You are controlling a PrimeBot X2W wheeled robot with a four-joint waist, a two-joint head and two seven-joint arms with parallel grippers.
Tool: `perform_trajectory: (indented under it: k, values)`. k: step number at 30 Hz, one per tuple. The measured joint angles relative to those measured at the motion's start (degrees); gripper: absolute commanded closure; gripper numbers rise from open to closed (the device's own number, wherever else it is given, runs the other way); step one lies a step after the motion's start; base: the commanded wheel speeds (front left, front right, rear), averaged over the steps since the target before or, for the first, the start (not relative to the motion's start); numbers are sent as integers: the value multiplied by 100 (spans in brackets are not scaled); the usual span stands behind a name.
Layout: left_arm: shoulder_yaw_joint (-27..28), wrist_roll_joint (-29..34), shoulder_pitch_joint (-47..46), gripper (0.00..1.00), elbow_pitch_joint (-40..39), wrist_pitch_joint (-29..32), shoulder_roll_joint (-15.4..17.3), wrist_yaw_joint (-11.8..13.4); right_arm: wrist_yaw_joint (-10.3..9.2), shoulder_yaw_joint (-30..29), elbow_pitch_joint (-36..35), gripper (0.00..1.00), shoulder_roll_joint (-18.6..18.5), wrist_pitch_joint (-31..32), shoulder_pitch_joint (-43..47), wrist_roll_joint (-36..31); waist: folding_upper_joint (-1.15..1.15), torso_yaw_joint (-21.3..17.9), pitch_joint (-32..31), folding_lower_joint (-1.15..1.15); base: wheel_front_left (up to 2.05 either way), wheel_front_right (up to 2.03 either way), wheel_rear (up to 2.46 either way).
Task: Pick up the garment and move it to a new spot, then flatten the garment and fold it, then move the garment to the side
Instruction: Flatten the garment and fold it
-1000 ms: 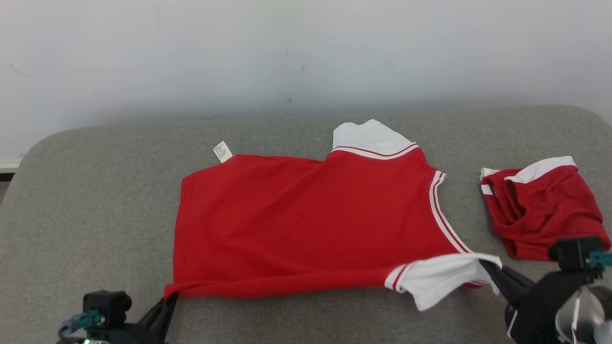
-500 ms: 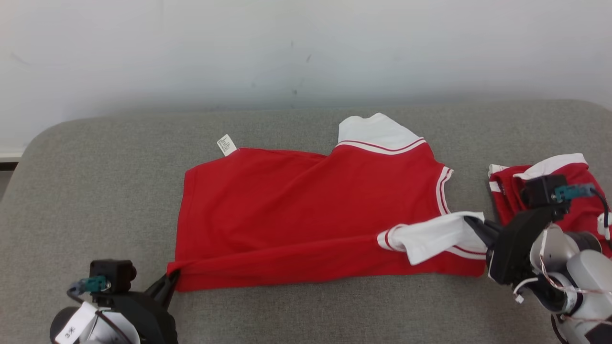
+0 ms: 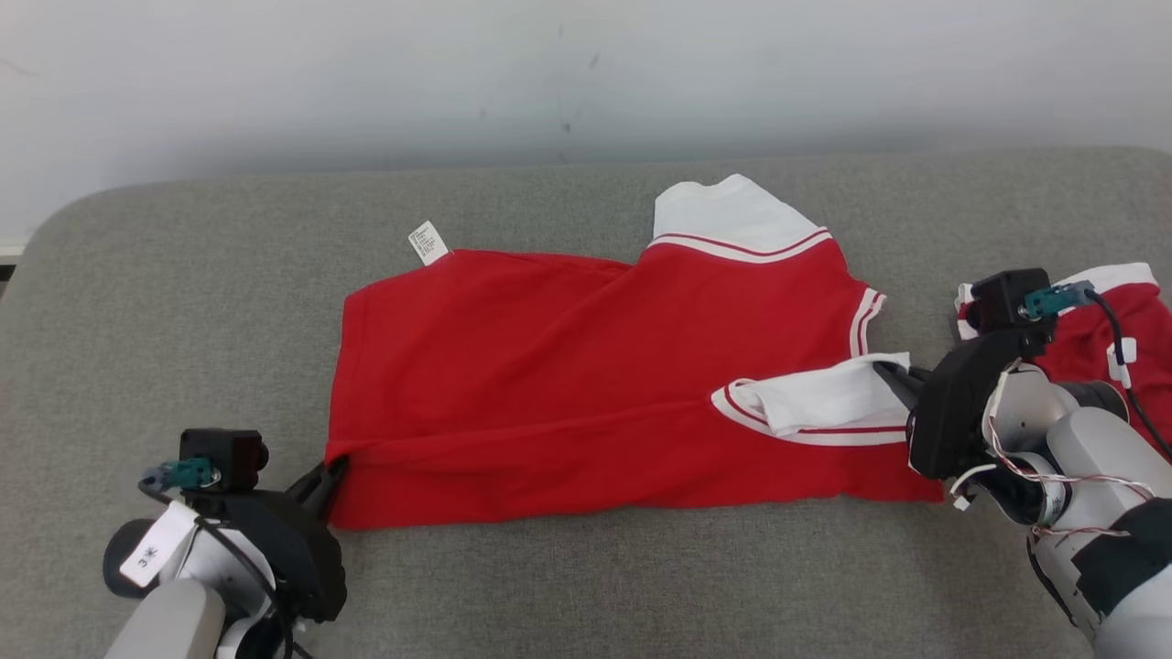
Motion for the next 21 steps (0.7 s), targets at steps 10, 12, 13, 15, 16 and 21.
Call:
perform_trajectory:
  k: [10, 12, 13, 15, 16, 21]
  values:
    - [-162, -1, -476, 100, 610, -233, -107, -3, 52, 158, 847, 100, 207, -365, -521, -286, 0, -60, 196, -1, 0, 0, 0]
    - [-193, -1, -490, 79, 721, -302, -148, -3, 70, 154, 958, 53, 226, -511, -588, -307, 0, -67, 211, 0, 0, 0, 0]
    - [-212, -1, -499, 74, 782, -331, -171, -4, 74, 160, 1028, 4, 245, -558, -614, -321, 0, -69, 216, 0, 0, 0, 0]
    - [-237, 1, -519, 0, 884, -399, -191, -5, 98, 182, 1138, 0, 288, -666, -646, -368, 0, -73, 221, 0, 0, 0, 0]
    - [-245, 15, -541, 0, 925, -467, -191, -5, 99, 183, 1188, 0, 310, -734, -656, -380, 0, -75, 221, 0, 0, 0, 0]
    - [-256, 25, -651, 0, 1163, -735, -215, -8, 167, 188, 1404, 0, 386, -1087, -658, -378, 0, -82, 146, -1, 0, 0, 0]
